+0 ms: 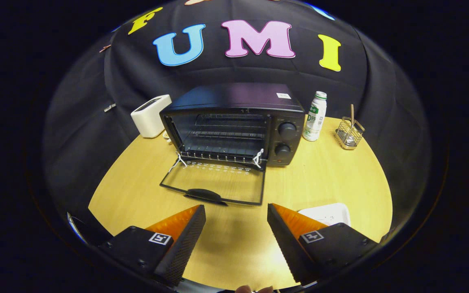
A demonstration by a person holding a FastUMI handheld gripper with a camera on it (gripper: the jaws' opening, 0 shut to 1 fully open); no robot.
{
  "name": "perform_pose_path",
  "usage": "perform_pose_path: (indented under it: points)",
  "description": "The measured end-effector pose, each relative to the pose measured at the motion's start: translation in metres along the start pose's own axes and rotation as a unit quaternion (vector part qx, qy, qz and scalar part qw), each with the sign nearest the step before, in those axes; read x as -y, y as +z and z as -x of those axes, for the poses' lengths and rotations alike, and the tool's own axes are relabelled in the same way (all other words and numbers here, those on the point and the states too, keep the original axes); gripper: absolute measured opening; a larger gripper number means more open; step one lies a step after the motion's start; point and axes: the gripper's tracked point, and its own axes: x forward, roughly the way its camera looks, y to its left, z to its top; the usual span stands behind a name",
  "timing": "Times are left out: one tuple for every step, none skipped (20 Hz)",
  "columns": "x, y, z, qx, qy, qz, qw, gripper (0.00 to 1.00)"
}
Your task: Open the toaster oven, put the food inside, and close the toaster oven door.
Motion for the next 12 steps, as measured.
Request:
perform_pose_path:
  points:
    - [0.014,-0.005,0.005,-0.016,0.007,0.001,1.0,0.99]
    - [0.029,-0.01,0.01,-0.037,0.012,0.0,0.999,0.99]
    - [0.045,-0.017,0.016,-0.057,0.013,-0.003,0.998,0.99]
    - [0.063,-0.021,0.019,-0.072,0.01,-0.005,0.997,0.99]
    - [0.081,-0.025,0.021,-0.087,0.007,-0.007,0.996,0.99]
    - [0.1,-0.028,0.023,-0.102,0.003,-0.007,0.995,0.99]
    - [0.117,-0.034,0.024,-0.12,0.0,-0.007,0.993,1.0]
    - [0.134,-0.039,0.025,-0.143,-0.002,-0.007,0.99,1.0]
    - [0.15,-0.044,0.024,-0.161,-0.004,-0.012,0.987,1.0]
    - [0.165,-0.047,0.023,-0.177,-0.009,-0.02,0.984,1.0]
    - [0.178,-0.05,0.02,-0.191,-0.014,-0.027,0.981,1.0]
    - [0.191,-0.055,0.017,-0.206,-0.015,-0.032,0.978,1.0]
